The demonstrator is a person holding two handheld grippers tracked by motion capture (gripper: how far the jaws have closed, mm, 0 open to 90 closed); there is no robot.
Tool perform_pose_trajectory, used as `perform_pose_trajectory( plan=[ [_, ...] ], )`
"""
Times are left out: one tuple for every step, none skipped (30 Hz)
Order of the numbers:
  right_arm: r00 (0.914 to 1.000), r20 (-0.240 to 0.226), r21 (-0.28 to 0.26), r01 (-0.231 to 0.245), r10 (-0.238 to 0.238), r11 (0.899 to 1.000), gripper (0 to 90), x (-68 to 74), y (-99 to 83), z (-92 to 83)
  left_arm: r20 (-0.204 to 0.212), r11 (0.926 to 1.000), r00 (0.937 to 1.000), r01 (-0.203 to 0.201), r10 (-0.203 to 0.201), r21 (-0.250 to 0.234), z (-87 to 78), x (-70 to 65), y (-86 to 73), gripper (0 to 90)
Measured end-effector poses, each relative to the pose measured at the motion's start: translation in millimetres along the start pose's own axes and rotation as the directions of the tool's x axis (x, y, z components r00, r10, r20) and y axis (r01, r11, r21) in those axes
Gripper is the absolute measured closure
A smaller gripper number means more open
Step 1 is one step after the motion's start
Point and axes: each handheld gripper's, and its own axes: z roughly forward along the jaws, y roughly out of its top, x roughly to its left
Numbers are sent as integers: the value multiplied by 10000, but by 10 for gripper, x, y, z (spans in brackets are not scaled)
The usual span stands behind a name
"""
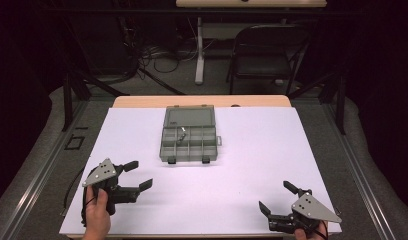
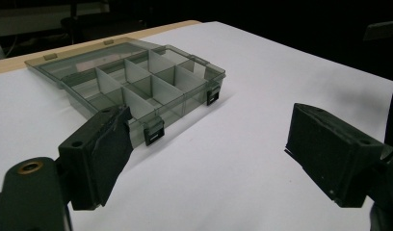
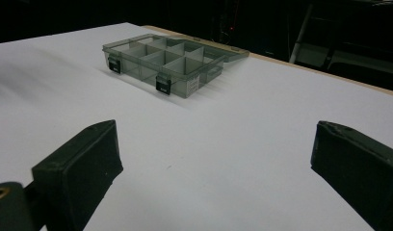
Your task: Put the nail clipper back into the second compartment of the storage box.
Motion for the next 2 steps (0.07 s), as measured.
perform_pose_trajectory(
  plan=[
    [10000,-14,37,-17,17,10000,30,-2,-1,1,-51,10000,10000,3,-3,10,-14,4,-16,159],
    [10000,-34,74,-11,11,10000,30,-4,-3,4,-49,10000,10000,18,-18,-4,-27,11,-31,160]
  ],
)
